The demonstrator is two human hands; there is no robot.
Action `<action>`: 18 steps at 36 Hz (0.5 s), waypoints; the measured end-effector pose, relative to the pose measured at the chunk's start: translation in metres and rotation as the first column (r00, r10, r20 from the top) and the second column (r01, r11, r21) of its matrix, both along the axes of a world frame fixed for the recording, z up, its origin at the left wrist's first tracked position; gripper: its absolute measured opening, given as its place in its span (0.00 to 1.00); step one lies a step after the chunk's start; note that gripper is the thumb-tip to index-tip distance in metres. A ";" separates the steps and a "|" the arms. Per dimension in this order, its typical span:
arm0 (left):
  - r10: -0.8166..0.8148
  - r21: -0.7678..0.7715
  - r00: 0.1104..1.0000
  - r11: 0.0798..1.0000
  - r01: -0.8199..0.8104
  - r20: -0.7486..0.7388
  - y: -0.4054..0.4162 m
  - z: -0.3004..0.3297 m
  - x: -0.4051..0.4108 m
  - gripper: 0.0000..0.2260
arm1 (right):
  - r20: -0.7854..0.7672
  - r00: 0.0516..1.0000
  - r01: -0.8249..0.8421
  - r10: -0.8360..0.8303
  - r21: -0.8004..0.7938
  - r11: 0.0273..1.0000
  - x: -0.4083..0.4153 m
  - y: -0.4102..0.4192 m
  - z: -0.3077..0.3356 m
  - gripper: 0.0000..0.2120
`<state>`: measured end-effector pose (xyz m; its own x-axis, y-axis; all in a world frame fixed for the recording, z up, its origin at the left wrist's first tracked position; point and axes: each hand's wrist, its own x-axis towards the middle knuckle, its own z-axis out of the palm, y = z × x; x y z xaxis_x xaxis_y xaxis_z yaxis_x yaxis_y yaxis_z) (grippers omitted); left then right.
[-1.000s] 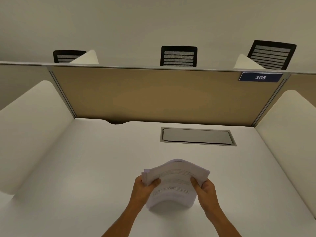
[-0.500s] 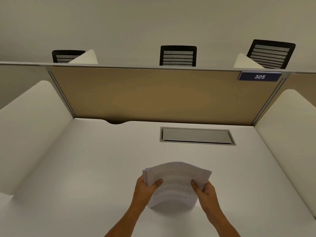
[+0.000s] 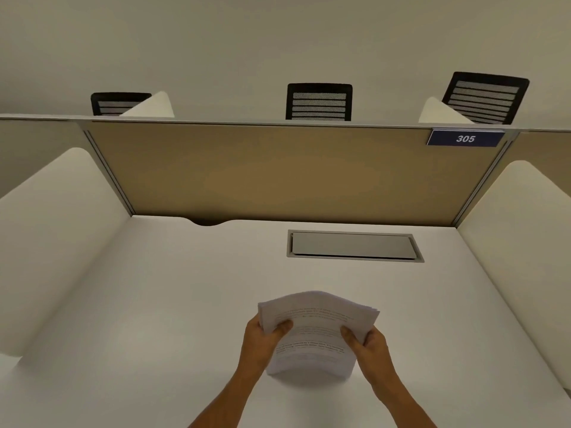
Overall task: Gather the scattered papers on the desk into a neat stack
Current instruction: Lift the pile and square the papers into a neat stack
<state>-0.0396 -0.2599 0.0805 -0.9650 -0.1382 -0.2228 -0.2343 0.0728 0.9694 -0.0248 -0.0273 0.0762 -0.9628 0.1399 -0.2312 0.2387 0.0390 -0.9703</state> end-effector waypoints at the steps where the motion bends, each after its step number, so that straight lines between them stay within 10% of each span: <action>1: -0.029 0.006 0.999 1.000 0.028 0.021 0.000 -0.002 0.000 0.14 | 0.015 1.000 -0.012 0.012 0.004 1.000 0.000 -0.001 -0.001 0.07; 18: -0.099 0.113 0.993 0.989 0.092 0.059 -0.025 0.005 0.005 0.21 | 0.022 0.993 -0.122 0.120 0.224 0.967 -0.005 0.000 -0.001 0.06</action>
